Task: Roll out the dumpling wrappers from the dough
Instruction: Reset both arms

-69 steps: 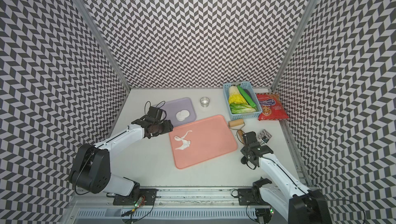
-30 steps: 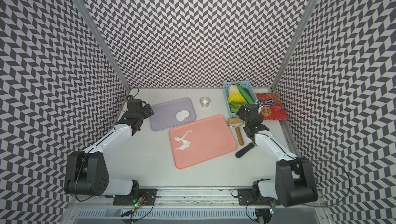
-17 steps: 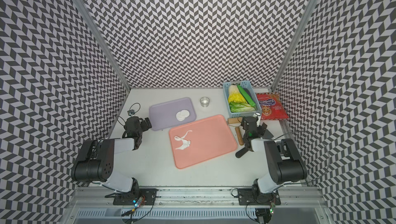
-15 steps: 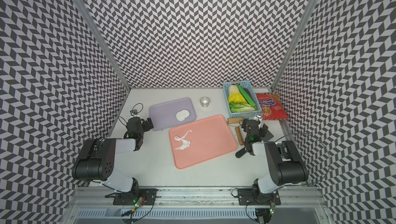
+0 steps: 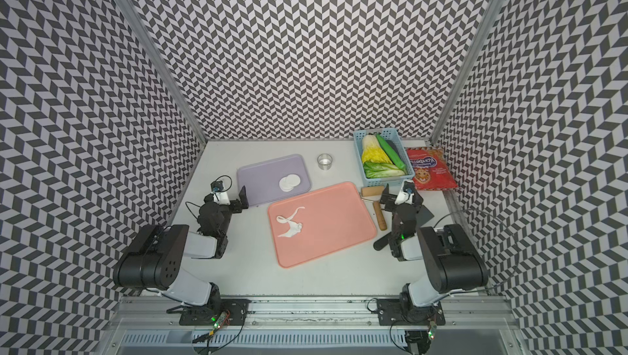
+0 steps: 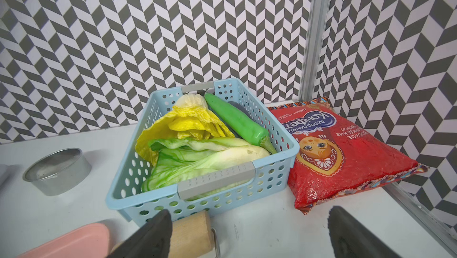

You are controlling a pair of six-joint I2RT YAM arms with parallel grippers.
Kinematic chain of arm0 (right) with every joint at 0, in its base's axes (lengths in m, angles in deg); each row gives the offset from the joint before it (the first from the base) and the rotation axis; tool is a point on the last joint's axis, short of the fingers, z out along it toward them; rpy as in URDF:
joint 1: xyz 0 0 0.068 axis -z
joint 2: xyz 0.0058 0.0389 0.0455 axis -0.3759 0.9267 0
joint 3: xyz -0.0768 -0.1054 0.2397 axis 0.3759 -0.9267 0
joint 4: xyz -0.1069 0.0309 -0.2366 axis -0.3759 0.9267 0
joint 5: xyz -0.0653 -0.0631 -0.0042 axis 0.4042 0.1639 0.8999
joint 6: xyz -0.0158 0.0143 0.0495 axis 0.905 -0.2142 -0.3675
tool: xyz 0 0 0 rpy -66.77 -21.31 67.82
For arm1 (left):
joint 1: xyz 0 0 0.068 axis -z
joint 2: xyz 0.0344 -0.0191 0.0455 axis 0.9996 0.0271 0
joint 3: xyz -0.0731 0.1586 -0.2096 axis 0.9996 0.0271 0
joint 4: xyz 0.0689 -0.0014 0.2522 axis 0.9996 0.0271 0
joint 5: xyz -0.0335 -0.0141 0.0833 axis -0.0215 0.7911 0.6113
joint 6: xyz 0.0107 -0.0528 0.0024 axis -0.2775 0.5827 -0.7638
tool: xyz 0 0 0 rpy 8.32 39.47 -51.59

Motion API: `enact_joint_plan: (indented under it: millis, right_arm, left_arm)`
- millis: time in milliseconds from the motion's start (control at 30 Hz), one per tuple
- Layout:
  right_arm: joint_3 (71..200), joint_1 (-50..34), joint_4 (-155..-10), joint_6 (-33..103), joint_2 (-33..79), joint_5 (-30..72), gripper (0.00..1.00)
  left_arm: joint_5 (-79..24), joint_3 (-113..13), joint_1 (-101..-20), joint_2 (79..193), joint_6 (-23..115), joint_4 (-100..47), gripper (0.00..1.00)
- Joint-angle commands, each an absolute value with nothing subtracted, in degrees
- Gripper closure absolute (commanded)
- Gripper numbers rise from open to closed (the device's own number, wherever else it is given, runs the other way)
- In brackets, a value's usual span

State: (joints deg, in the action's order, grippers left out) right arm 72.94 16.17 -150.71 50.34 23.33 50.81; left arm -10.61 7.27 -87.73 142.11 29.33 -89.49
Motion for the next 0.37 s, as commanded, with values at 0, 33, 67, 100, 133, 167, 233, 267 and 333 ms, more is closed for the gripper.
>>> enact_joint_plan:
  millis: [0, 33, 67, 100, 133, 167, 233, 267, 333]
  right_arm:
    - [73.7, 16.0, -152.5, 51.0, 22.6, 51.5, 0.01]
    - [73.9, 16.4, -153.2, 50.8, 23.2, 51.0, 0.01]
    - [74.5, 17.4, -151.8, 50.6, 23.2, 48.9, 0.01]
    - [74.8, 18.7, -150.0, 50.1, 22.6, 46.0, 0.0]
    - [74.7, 18.9, -150.6, 50.2, 22.8, 45.4, 0.0]
    - [74.6, 18.9, -151.1, 50.0, 22.9, 45.3, 0.0]
    - [74.4, 18.8, -151.0, 50.2, 22.5, 45.2, 0.01]
    - [74.2, 18.8, -151.2, 50.3, 22.4, 45.3, 0.0]
    - [74.0, 18.0, -151.8, 51.2, 22.2, 45.5, 0.01]
  left_arm:
    - [-11.6, 7.2, -87.7, 141.9, 28.4, -92.7, 0.0]
    - [-11.6, 6.7, -87.7, 141.4, 28.5, -91.1, 0.0]
    - [-11.6, 6.9, -87.7, 141.5, 28.4, -91.7, 0.0]
    - [-11.5, 7.0, -87.6, 141.8, 28.4, -92.4, 0.0]
    - [-11.5, 6.8, -87.6, 141.6, 28.4, -91.5, 0.0]
    - [-11.2, 6.8, -87.5, 141.6, 28.3, -91.5, 0.0]
    - [-10.6, 7.0, -87.2, 141.6, 28.3, -91.9, 0.0]
    - [-10.6, 7.0, -87.2, 141.5, 28.3, -91.8, 0.0]
    - [-10.1, 7.6, -87.0, 141.2, 28.2, -92.7, 0.0]
